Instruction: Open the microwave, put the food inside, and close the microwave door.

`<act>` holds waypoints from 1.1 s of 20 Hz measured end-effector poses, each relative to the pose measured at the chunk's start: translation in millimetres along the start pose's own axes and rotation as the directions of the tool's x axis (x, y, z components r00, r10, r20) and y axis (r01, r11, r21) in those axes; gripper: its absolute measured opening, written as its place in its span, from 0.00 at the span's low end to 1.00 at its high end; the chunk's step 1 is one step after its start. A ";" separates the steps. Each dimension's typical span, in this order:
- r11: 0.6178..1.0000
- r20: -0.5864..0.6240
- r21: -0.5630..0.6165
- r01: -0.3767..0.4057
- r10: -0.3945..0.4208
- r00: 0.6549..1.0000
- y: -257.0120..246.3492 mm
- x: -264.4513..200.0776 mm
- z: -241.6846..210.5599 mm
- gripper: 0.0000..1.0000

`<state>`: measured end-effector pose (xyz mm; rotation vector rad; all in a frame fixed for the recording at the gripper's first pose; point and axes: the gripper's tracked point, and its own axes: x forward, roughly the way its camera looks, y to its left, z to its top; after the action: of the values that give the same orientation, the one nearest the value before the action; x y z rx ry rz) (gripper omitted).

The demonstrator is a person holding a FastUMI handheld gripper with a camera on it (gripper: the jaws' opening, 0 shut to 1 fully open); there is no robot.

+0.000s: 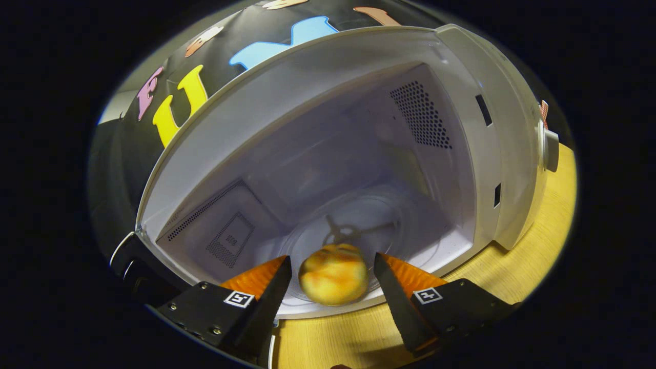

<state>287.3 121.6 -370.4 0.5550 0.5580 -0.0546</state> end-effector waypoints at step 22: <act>0.913 0.114 -0.386 -0.133 0.190 0.975 61.6 -234.0 48.0 0.97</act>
<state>123.7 126.5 -185.9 0.2168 0.3603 0.1662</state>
